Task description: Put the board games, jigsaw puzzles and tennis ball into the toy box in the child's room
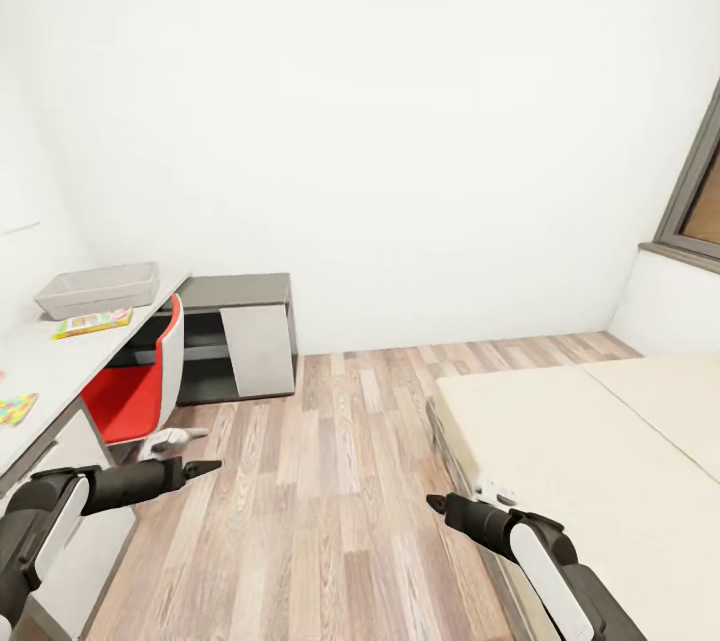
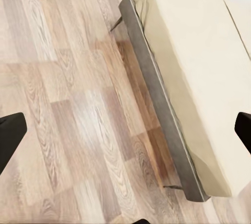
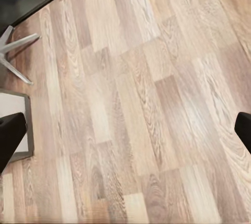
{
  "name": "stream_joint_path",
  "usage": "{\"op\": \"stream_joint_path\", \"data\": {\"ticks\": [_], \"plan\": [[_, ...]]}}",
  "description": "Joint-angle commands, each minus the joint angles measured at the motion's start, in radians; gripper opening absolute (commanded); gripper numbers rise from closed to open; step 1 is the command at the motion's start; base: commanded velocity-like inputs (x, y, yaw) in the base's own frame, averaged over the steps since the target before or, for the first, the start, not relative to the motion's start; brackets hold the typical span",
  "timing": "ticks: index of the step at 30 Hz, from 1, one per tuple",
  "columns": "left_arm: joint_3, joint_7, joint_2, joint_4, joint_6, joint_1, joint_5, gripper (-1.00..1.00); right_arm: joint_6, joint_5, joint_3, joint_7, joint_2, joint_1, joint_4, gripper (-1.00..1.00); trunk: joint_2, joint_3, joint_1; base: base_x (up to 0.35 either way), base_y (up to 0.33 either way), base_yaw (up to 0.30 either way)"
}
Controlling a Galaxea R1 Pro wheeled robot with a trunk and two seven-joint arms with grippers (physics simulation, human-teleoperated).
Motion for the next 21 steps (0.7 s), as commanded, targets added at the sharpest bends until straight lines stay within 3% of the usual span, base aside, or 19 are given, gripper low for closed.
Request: {"op": "stream_joint_path", "data": {"ticks": [1, 8, 21], "plan": [[0.001, -0.002, 0.0, 0.0, 0.005, -0.001, 0.001, 1.0, 0.001, -0.011, 0.003, -0.01, -0.001, -0.001, -0.002, 1.0, -0.002, -0.002, 0.001, -0.069, 0.0, 0.276], [0.0, -0.001, 0.0, 0.001, 0.006, -0.001, 0.001, 1.0, 0.001, -0.011, -0.006, -0.005, -0.001, -0.001, -0.002, 1.0, -0.002, 0.002, 0.001, -0.017, 0.0, 0.214], [0.0, 0.0, -0.001, 0.001, 0.006, -0.001, 0.001, 1.0, 0.001, -0.012, -0.01, -0.002, -0.001, -0.001, -0.002, 1.0, -0.002, 0.01, 0.001, 0.0, 0.0, 0.011]]}}
